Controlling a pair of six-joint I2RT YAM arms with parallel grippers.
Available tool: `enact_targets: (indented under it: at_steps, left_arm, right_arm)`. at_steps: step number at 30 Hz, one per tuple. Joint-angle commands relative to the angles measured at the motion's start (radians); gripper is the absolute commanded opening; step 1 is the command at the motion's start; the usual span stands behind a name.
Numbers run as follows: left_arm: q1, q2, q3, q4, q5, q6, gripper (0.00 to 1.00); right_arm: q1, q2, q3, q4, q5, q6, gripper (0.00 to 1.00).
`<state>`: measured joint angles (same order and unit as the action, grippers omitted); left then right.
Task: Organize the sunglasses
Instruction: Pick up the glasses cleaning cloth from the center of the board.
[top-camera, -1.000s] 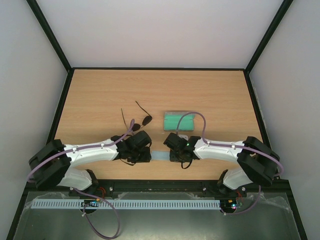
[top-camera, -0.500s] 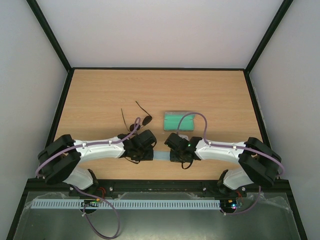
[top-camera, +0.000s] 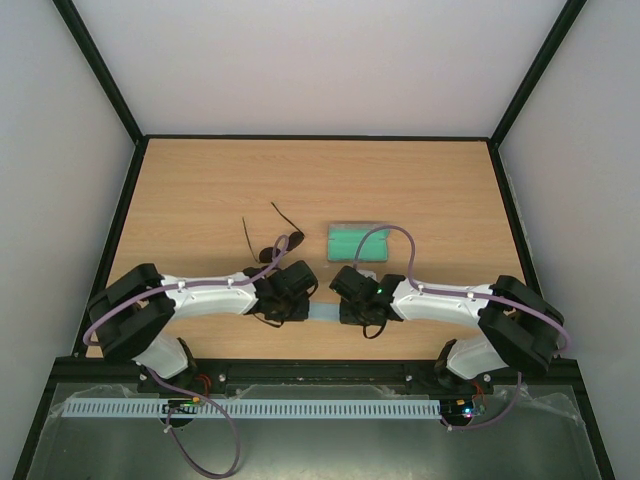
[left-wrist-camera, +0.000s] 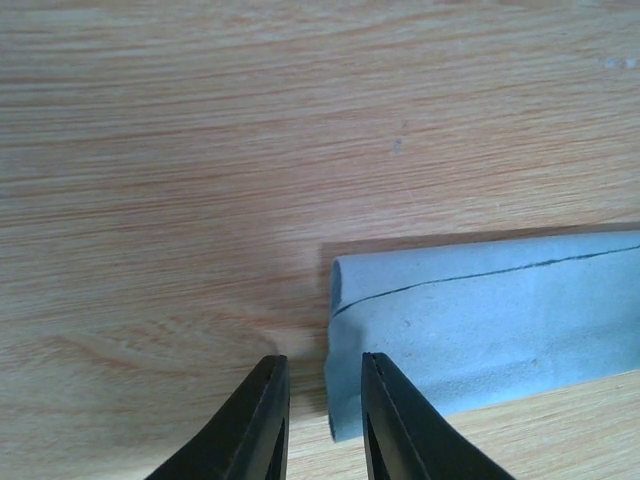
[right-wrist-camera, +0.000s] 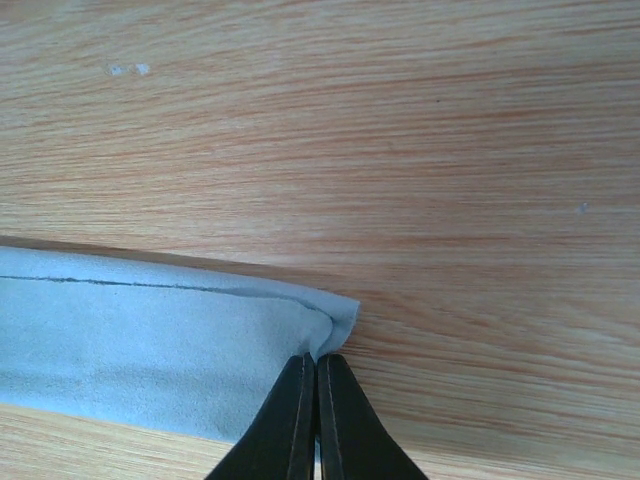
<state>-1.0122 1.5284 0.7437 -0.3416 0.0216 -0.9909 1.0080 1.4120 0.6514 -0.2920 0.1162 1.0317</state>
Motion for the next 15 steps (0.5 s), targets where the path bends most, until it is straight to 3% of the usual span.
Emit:
enact_targets:
  at_steps: [1, 15]
  left_arm:
    - [-0.012, 0.035, 0.023, 0.006, -0.008, 0.008, 0.23]
    - [-0.026, 0.062, 0.023, 0.012, -0.009, 0.006, 0.16]
  right_arm:
    - [-0.003, -0.011, -0.018, -0.019, 0.000, -0.008, 0.01]
    - [-0.003, -0.015, -0.027, -0.013, -0.004, -0.005, 0.01]
